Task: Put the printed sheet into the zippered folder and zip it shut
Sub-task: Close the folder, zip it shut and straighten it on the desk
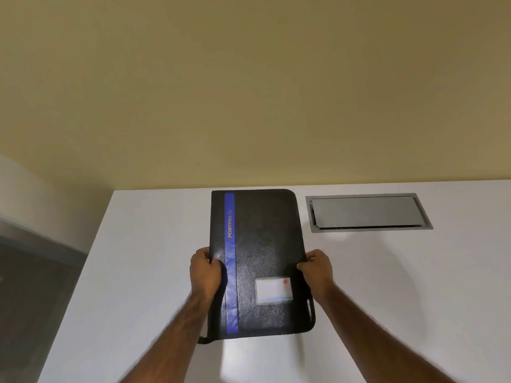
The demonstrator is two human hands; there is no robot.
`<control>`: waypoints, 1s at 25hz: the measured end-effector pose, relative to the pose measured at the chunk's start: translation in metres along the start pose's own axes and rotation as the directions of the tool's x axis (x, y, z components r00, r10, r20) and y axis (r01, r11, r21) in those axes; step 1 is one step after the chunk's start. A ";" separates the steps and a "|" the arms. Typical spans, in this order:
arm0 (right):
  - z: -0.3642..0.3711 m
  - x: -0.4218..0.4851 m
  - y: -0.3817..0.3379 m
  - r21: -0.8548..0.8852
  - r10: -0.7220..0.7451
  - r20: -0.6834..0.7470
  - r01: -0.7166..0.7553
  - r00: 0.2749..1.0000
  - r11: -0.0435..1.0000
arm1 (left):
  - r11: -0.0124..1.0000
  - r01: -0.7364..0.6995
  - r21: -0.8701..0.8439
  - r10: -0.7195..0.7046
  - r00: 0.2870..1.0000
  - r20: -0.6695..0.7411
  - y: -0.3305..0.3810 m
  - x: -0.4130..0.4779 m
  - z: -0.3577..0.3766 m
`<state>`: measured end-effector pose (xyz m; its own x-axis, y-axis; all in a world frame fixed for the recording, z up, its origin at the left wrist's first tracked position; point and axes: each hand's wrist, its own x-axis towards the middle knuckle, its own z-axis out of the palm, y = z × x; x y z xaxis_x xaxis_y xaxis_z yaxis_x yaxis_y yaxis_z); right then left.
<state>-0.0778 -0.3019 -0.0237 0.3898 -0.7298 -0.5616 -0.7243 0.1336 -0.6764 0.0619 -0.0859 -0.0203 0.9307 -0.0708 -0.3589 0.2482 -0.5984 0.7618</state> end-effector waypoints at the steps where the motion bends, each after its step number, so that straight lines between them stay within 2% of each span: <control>1: -0.003 0.008 -0.006 -0.007 -0.005 -0.007 0.005 1.000 1.000 | 1.000 0.012 0.007 -0.013 1.000 0.013 0.006 0.003 0.004; 9: -0.009 0.061 -0.017 -0.110 0.007 -0.043 -0.012 0.999 0.994 | 0.995 -0.018 0.094 0.009 0.996 0.089 0.030 0.030 0.037; 15: -0.004 0.074 -0.013 -0.120 0.034 -0.011 -0.035 0.999 0.992 | 0.993 0.013 0.116 -0.025 0.994 0.103 0.029 0.038 0.044; 25: 0.002 0.087 -0.017 -0.148 0.028 0.003 -0.027 1.000 0.989 | 0.990 -0.035 0.137 0.010 0.984 0.176 0.027 0.055 0.050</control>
<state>-0.0300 -0.3663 -0.0620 0.3710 -0.7238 -0.5818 -0.8111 0.0525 -0.5825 0.1070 -0.1458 -0.0461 0.8716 -0.2159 -0.4401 0.1766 -0.6991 0.6929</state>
